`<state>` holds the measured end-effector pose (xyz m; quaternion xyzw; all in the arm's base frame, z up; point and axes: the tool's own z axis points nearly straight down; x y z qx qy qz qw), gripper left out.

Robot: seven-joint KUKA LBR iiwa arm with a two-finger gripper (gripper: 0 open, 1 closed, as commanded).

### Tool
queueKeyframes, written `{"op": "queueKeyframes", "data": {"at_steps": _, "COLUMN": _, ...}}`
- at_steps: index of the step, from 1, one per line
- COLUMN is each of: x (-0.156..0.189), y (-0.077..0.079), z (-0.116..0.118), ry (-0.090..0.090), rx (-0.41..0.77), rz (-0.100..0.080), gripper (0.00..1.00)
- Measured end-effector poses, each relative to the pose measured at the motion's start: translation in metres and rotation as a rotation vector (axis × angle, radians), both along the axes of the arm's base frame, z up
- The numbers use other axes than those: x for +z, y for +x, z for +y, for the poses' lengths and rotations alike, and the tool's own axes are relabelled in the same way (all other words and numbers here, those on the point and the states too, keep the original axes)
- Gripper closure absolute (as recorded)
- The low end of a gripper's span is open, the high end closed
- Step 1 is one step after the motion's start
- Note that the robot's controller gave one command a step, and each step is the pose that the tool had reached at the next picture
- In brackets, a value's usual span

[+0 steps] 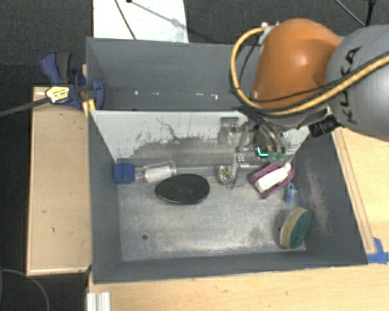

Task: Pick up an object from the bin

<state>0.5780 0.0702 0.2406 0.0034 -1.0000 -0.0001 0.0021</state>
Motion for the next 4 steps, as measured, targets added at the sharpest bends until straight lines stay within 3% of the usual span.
{"op": "queueKeyframes", "data": {"at_steps": 1, "x": -0.156, "y": -0.021, "z": 0.047, "ry": 0.001, "rx": -0.073, "rz": -0.008, "gripper": 0.0}}
{"op": "queueKeyframes", "data": {"at_steps": 2, "x": -0.17, "y": -0.053, "z": 0.083, "ry": 0.0, "rx": -0.202, "rz": -0.002, "gripper": 0.0}}
{"op": "queueKeyframes", "data": {"at_steps": 3, "x": -0.169, "y": -0.052, "z": 0.082, "ry": 0.0, "rx": -0.206, "rz": -0.004, "gripper": 1.0}}
{"op": "queueKeyframes", "data": {"at_steps": 4, "x": -0.169, "y": -0.052, "z": 0.082, "ry": 0.0, "rx": -0.207, "rz": -0.004, "gripper": 0.0}}
